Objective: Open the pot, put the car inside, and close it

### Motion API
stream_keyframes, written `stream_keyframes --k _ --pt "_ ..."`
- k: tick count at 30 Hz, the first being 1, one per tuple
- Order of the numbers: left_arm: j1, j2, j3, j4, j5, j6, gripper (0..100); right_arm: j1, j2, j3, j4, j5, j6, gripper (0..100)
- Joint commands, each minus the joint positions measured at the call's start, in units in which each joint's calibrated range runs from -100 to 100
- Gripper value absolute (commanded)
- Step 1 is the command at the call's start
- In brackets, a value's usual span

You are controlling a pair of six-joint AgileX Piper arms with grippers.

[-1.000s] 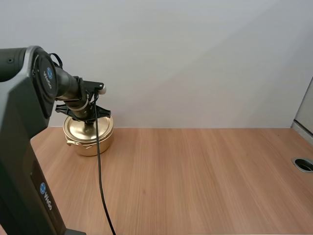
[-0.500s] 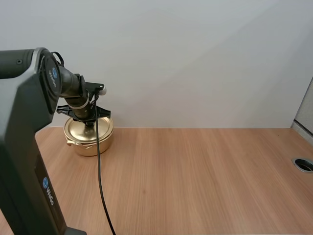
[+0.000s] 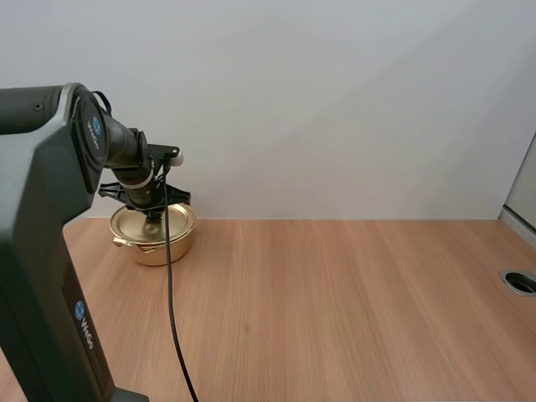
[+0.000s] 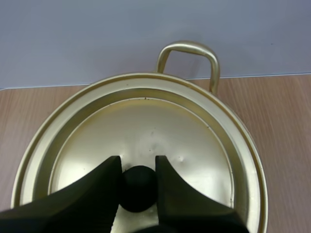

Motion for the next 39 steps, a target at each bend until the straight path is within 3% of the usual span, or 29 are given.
stream_keyframes --k 1,7,9,11,17,20,30,34,39 --pt "0.04 0.1 -0.1 -0.1 0.0 0.0 0 0.0 0.0 0.0 0.1 0.0 0.0 0" --pt "0.04 0.1 -0.1 -0.3 0.0 0.0 0 0.0 0.0 0.0 0.1 0.0 0.0 0" --pt "0.04 0.1 -0.1 -0.4 0.4 0.0 5 0.0 0.0 0.0 0.2 0.0 0.0 0" --pt "0.04 0.1 -0.1 -0.4 0.5 0.1 17 0.0 0.0 0.0 0.6 0.0 0.0 0" --pt "-0.46 0.1 -0.1 -0.4 0.7 5.4 75 0.0 0.0 0.0 1.4 0.0 0.0 0" --pt "-1.26 0.1 -0.1 -0.4 1.1 6.2 98 0.0 0.0 0.0 1.4 0.0 0.0 0" --pt "-2.62 0.1 -0.1 -0.1 0.8 6.1 99 0.0 0.0 0.0 1.2 0.0 -0.8 0" --pt "-2.62 0.0 -0.1 7.5 -0.2 6.1 99 0.0 0.0 0.0 1.2 0.0 -0.8 0" --pt "-2.47 0.0 -0.1 8.3 -0.8 5.9 99 0.0 0.0 0.0 1.2 0.0 -0.8 0"
